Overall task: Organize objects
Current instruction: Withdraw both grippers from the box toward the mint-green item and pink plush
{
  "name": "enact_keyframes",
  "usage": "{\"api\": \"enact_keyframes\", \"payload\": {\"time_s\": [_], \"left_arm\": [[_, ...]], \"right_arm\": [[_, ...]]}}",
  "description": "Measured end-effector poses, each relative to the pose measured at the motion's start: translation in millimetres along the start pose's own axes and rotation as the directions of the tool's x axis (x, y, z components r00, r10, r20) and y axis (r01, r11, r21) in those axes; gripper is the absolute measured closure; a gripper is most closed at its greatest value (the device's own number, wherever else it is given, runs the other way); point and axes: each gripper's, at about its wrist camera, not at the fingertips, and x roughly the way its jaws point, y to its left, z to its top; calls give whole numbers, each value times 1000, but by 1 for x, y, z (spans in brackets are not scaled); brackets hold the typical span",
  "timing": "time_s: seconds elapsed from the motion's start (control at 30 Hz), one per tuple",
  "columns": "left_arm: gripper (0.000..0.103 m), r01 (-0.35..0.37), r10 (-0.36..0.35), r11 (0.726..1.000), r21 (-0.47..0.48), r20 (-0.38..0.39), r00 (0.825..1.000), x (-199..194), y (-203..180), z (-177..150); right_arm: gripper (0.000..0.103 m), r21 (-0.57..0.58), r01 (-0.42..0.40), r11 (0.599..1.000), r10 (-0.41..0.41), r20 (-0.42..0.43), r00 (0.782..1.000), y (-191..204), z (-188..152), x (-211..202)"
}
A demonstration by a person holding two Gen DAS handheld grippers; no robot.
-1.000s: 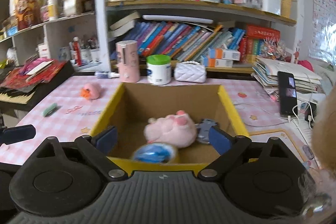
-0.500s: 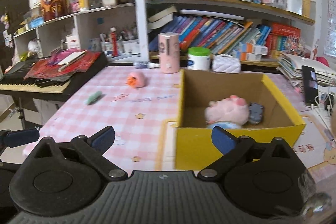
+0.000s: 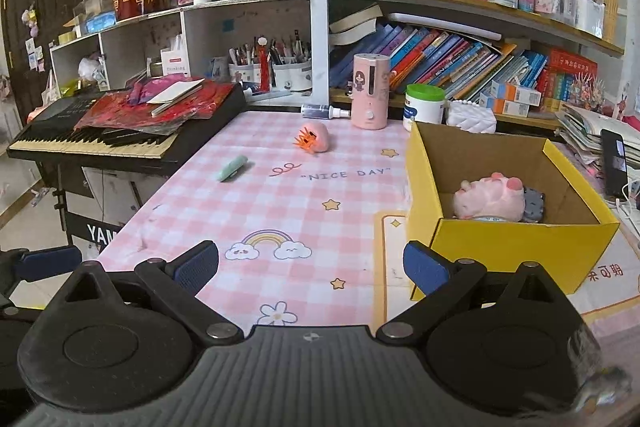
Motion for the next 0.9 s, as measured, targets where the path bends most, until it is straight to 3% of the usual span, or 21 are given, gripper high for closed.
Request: {"api": "enact_keyframes", "payload": {"time_s": [0.37,0.9], "left_arm": [[9,-4,4,1000,-4,-37,999,43,12,11],[9,-54,48,997,-49,-114,992,164,36,70]], "right_arm": [[2,10,14,1000,-14,-35,999,4,12,39],[3,-24,-59,998,57,-99,993,-1,81,184]]}}
